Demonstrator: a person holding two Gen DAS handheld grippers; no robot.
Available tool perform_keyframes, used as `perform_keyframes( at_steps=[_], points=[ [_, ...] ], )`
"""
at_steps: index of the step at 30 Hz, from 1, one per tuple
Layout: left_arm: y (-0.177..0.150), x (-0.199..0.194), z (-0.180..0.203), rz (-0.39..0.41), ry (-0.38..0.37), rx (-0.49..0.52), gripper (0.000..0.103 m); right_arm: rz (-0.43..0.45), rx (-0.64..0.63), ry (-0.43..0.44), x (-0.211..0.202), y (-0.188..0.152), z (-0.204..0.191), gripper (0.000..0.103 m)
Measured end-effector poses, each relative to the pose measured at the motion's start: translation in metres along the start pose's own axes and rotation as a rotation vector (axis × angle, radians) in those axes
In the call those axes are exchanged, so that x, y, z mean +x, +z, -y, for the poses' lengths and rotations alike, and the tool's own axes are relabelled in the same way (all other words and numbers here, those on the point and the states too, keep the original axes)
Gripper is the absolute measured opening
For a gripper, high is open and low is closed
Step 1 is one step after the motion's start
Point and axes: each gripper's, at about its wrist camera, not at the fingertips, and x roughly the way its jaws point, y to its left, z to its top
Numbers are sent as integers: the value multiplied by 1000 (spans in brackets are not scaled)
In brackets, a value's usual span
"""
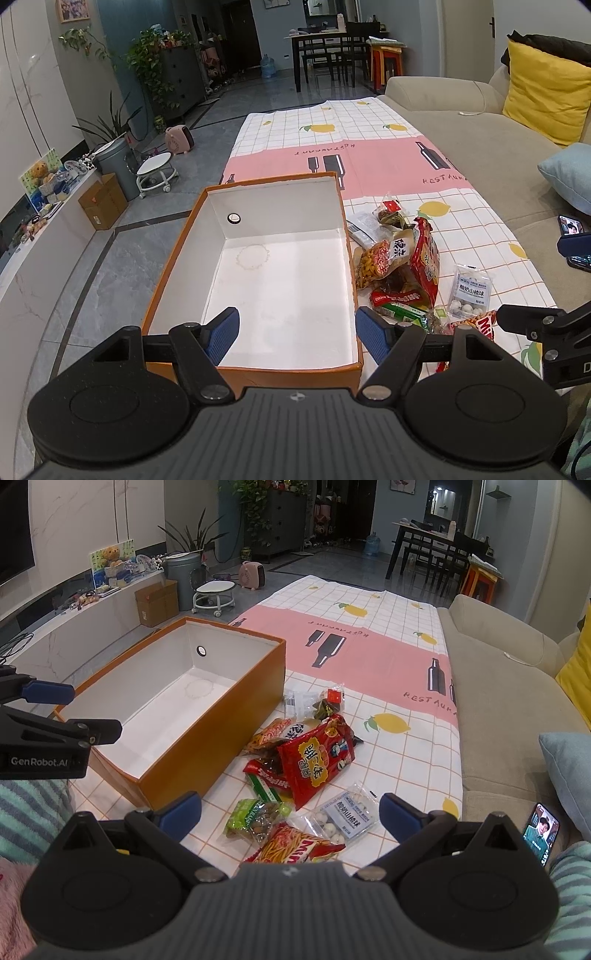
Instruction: Organize snacks
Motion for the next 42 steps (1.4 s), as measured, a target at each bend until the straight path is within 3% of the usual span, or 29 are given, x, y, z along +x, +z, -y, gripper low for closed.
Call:
perform_keyframes(
  at_steps=[26, 29, 32, 33, 39, 42],
  points=[
    [1, -2, 6, 6, -35, 14, 84, 7, 10, 18, 3, -2, -1, 99],
    [2, -4, 10, 8, -79, 24, 84, 21, 37, 33, 4, -5, 5, 99],
    [1, -3, 14, 13, -144, 21, 75, 22, 48, 33, 6, -8, 10, 97],
    [1, -3, 16, 12, -161, 19, 74, 14, 49, 31, 8, -8, 12, 92],
    [-2, 5, 42, -1, -277, 143, 61, -90, 94, 41, 26, -18, 32, 78],
    [-3, 17, 55, -30, -328, 177, 62, -136, 124, 36, 36, -26, 43, 77]
  ],
)
